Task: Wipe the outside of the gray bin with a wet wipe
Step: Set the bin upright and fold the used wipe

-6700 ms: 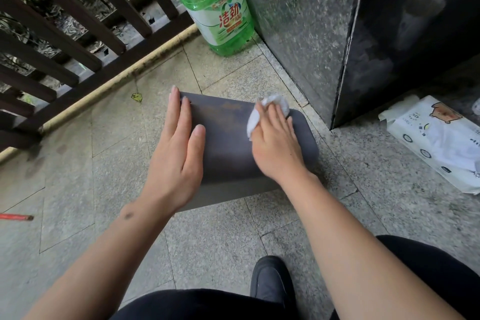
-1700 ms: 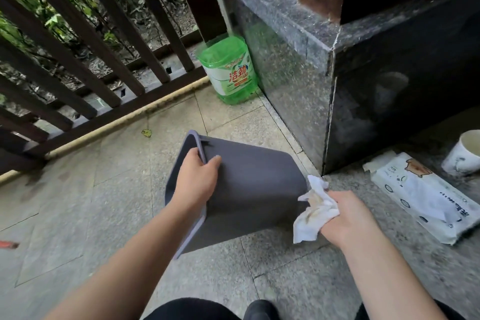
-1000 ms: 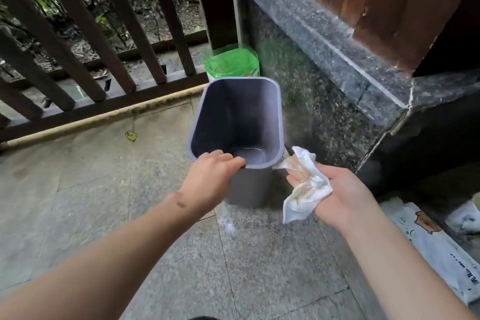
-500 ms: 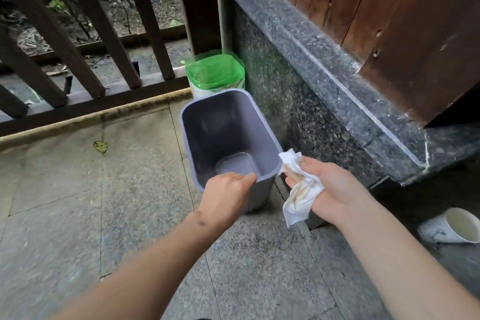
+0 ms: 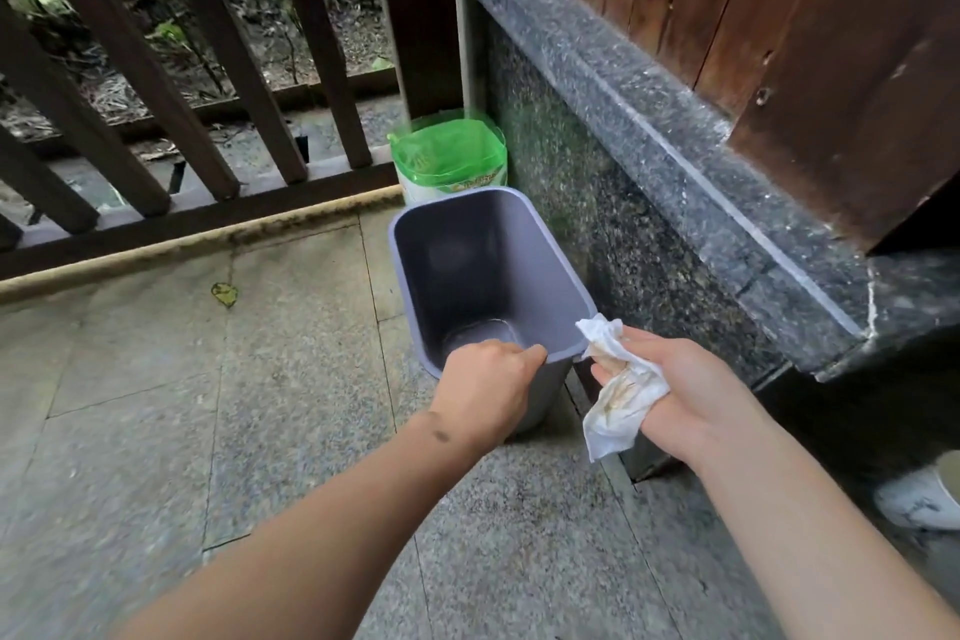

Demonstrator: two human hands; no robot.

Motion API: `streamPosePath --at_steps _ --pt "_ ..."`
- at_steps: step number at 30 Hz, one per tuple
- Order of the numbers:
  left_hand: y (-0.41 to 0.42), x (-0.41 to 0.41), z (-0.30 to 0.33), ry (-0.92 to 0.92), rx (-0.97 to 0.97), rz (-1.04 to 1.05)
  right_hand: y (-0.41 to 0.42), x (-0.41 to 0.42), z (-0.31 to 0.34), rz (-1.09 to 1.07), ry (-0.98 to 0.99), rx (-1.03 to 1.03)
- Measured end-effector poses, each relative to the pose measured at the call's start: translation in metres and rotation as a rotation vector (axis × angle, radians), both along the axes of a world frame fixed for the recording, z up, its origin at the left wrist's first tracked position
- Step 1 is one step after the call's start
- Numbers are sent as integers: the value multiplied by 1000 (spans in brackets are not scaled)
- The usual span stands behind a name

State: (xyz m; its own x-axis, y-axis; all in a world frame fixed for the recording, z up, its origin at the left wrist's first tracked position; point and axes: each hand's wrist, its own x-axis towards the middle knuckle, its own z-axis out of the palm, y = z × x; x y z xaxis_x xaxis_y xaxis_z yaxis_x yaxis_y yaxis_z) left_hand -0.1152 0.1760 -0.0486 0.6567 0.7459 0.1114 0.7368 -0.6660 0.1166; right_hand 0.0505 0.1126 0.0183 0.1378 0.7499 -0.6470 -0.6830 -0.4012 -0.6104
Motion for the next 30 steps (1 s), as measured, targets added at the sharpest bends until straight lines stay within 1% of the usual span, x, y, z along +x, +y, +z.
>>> streamPosePath --at_steps 3,5,6,7,8,9,11,12,13,15,17,18,19,22,24,26,28,30 --pt "1 5 -2 60 9 32 0 3 1 -25 26 -2" --pt "-3 7 -3 101 -38 51 -1 7 1 -60 76 4" --pt "-6 5 -1 87 -84 56 -3 8 1 -76 110 10" --pt "-8 1 0 31 -143 67 -4 8 2 -81 143 20" --pt "-9 -7 5 -48 -211 99 -5 9 3 -76 162 34" --pt "-9 -17 13 -174 -275 161 -5 9 5 -76 155 43" --pt "-3 -40 38 -518 -307 388 0 6 9 -101 61 39" --pt "3 -51 51 -654 -320 513 4 4 12 -109 1 37" --pt "9 -59 62 -770 -385 614 10 1 14 -103 -42 46" --pt "19 -60 78 -983 -680 702 25 -7 22 -50 -40 107" --pt "26 -49 88 -1164 -1005 690 41 -16 33 25 53 215" --pt "29 -43 90 -1198 -1124 671 49 -19 38 71 87 268" --pt "32 -37 92 -1196 -1215 639 56 -22 43 122 89 306" --pt "37 -25 94 -1040 -1402 442 73 -28 47 234 19 377" --pt "34 -22 92 -984 -1544 351 77 -30 48 213 -27 406" --pt "31 -23 90 -1019 -1670 329 77 -32 47 189 -54 404" --pt "29 -25 87 -1055 -1699 324 74 -34 42 199 -127 394" --pt "29 -24 85 -1079 -1597 371 74 -35 35 202 -288 421"
